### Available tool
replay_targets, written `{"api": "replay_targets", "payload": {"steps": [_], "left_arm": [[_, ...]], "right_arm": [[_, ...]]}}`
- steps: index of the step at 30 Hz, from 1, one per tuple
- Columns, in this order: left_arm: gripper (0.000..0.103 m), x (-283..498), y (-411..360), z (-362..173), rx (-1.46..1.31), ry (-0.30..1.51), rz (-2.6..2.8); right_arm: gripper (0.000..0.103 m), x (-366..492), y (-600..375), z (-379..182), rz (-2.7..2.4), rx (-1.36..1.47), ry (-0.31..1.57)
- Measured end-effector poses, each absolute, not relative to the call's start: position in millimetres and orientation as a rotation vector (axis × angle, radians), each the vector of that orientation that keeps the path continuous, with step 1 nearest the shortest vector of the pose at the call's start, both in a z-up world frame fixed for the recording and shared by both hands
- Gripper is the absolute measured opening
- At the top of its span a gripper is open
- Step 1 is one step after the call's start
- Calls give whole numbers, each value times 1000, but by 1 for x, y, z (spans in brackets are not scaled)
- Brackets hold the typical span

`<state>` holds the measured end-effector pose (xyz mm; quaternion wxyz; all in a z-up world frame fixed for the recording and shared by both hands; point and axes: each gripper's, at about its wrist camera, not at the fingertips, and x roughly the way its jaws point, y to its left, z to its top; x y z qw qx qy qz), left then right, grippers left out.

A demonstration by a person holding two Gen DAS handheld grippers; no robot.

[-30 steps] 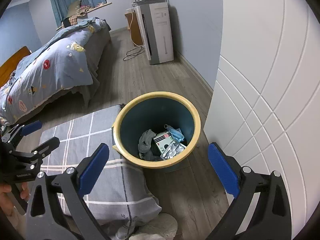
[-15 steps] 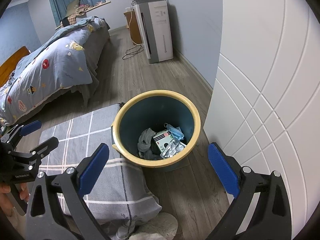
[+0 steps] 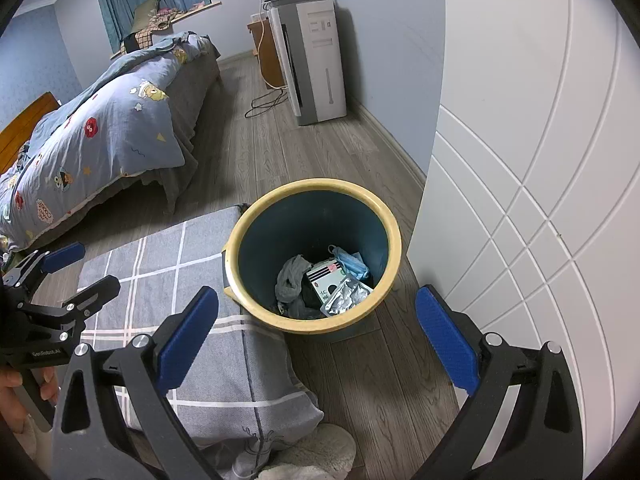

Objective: Collect trash

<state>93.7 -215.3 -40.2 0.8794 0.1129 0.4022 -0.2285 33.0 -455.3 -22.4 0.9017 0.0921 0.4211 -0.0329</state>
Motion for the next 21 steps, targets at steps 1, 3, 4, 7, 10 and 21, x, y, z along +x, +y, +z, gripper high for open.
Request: {"api": "replay_targets", "payload": {"steps": [1, 3, 4, 7, 10, 21], "left_arm": [[98, 94, -215, -40, 233, 841, -476], [98, 94, -214, -41, 230, 845, -478], [98, 95, -214, -41, 229, 847, -480], [98, 94, -213, -41, 229, 847, -484], [98, 93, -214, -41, 238, 843, -481], [98, 91, -216, -42, 251, 836, -485]], "right_arm": [[97, 32, -455, -23, -69, 191, 870], [97, 32, -454, -23, -70, 191, 871], [97, 32, -454, -23, -69, 190, 872], [97, 31, -454, -25, -70, 190, 872], [97, 31, -454, -26, -70, 191, 873], [97, 31, -455, -26, -69, 191, 874]]}}
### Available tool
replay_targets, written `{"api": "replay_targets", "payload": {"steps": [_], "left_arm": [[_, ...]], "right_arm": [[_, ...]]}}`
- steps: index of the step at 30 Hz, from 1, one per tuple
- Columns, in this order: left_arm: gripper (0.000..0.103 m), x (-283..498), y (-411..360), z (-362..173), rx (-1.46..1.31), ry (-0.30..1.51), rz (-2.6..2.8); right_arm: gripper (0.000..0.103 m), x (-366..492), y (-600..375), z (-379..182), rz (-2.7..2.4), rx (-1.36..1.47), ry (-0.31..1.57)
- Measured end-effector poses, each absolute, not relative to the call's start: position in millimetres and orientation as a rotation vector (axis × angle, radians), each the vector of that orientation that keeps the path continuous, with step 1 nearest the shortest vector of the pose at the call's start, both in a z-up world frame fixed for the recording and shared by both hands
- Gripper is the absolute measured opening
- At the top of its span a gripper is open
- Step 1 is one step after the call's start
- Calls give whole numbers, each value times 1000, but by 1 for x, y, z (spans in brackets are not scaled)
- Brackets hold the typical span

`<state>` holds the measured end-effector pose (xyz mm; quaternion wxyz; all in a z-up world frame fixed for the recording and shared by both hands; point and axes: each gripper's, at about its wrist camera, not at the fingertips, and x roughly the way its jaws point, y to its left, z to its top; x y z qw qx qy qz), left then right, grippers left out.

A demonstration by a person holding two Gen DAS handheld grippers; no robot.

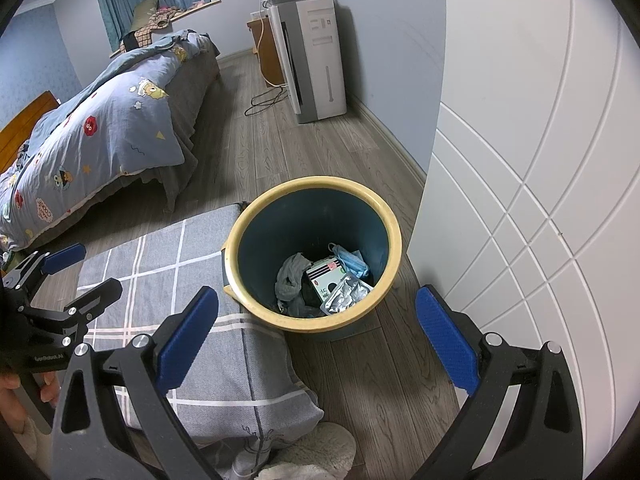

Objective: Collect trash

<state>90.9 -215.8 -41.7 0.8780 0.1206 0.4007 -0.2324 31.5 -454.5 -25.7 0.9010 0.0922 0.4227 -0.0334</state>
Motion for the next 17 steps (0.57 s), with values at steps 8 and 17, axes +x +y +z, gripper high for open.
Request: {"api": "replay_targets", "payload": {"steps": [8, 17], "left_arm": [[98, 88, -218, -40, 260, 814, -510], [98, 89, -216, -41, 299, 834, -487]], "right_arm": [[97, 31, -456, -27, -69, 193, 875], [97, 33, -452, -36, -96, 256, 928]]}}
